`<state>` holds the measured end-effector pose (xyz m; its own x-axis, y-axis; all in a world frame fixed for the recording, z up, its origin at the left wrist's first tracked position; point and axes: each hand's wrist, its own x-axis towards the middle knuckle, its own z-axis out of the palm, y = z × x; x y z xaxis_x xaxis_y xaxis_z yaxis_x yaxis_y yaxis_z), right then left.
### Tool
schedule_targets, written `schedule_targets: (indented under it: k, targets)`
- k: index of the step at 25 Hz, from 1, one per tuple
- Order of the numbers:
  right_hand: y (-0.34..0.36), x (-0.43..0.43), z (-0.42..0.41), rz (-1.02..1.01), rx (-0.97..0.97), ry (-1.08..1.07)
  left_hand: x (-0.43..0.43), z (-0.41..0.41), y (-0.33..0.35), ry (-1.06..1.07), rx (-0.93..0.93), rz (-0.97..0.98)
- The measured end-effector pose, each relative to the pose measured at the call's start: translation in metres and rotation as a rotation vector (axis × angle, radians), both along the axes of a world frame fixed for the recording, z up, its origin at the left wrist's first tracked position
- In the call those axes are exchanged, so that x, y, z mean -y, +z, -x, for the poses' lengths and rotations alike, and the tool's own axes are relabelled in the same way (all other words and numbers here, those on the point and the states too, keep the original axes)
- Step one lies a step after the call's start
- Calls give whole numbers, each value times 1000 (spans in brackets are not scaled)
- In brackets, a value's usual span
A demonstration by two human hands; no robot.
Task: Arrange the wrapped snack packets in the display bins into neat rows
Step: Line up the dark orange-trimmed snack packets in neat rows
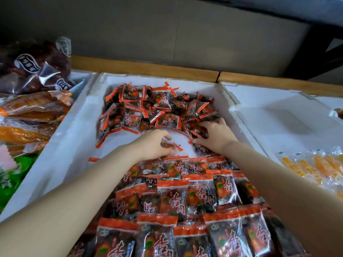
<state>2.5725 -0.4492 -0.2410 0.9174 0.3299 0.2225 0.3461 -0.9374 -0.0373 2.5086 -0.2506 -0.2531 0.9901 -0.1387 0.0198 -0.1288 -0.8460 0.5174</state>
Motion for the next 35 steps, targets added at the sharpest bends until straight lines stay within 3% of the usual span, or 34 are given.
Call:
schedule_targets:
  k: [7, 10, 12, 14, 16, 19, 23, 25, 27, 29, 32, 35]
  targets:
    - [14, 4, 9, -157, 86, -17, -14, -10, 3, 123, -157, -176]
    - [24, 8, 20, -353, 119, 25, -17, -7, 6, 180, -71, -201]
    - [28, 6, 34, -459, 144, 72, -17, -1, 10, 257, 90, -133]
    - [32, 0, 51, -528, 156, 121, -17, 9, 17, 299, 214, 125]
    - [36, -12, 68, -590, 186, 174, -12, 25, 27, 297, 197, 519]
    - [44, -37, 95, -691, 198, 297, 2, 49, 33, 326, 150, 891]
    - [35, -60, 122, -485, 21, 537, 7, 76, 46, 262, -80, 1435]
    - [27, -63, 130, -465, -172, 619, 0, 86, 48, 177, -83, 1366]
    - [25, -62, 134, -629, -334, 669, -5, 90, 44, 127, -22, 1296]
    - [27, -62, 129, -821, -373, 703, -9, 86, 39, 152, 48, 1279]
    - [31, -63, 97, -989, -248, 571, -13, 82, 35, 283, 111, 1287]
    - [26, -64, 42, -741, -52, 243, -22, 81, 33, 376, 186, 1227]
